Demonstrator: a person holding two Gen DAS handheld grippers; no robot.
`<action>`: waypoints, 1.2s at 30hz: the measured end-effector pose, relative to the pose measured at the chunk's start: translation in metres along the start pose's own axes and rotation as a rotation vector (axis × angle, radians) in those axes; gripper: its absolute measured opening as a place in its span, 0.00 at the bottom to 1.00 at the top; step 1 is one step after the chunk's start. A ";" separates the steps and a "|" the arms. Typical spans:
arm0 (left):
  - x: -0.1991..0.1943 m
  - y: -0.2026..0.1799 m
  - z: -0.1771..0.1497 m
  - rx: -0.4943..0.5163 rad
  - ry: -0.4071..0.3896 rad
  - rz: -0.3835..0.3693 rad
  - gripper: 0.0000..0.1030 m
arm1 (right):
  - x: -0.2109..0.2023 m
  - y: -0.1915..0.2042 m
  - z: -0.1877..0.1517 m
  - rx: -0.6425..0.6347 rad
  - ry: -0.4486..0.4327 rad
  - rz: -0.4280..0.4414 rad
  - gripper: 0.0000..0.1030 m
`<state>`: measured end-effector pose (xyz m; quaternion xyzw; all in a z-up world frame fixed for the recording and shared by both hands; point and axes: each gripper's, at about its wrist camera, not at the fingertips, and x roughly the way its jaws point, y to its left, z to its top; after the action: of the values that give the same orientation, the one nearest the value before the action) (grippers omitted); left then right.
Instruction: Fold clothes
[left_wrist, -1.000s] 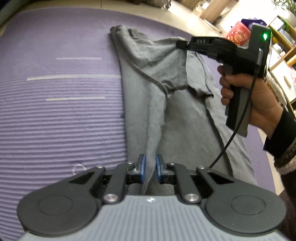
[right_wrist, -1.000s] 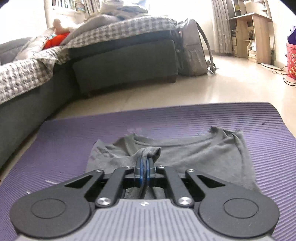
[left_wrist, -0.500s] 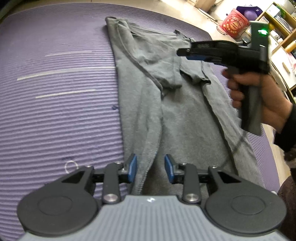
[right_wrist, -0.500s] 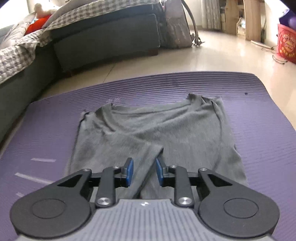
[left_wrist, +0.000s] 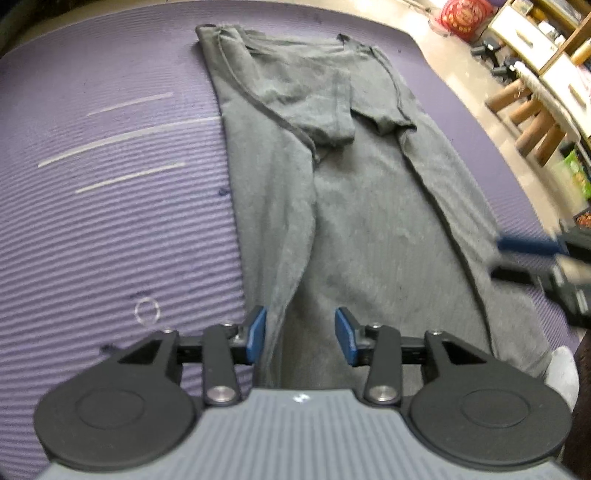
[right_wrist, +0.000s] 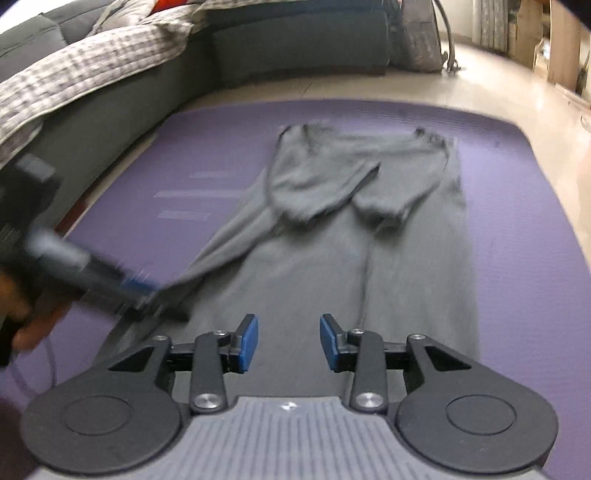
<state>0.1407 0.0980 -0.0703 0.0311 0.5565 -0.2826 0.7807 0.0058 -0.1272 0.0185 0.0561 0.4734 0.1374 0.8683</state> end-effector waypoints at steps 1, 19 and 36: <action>-0.001 -0.001 -0.002 0.002 0.008 0.006 0.42 | -0.004 0.006 -0.010 0.001 0.014 0.015 0.37; -0.018 -0.014 -0.036 -0.038 0.085 -0.057 0.11 | 0.006 0.123 -0.067 -0.197 0.189 0.321 0.36; 0.004 -0.024 -0.022 -0.114 0.094 -0.270 0.08 | 0.016 0.101 -0.058 0.111 0.238 0.372 0.39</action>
<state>0.1115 0.0847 -0.0763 -0.0752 0.6068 -0.3512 0.7091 -0.0530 -0.0282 -0.0027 0.1736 0.5609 0.2743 0.7616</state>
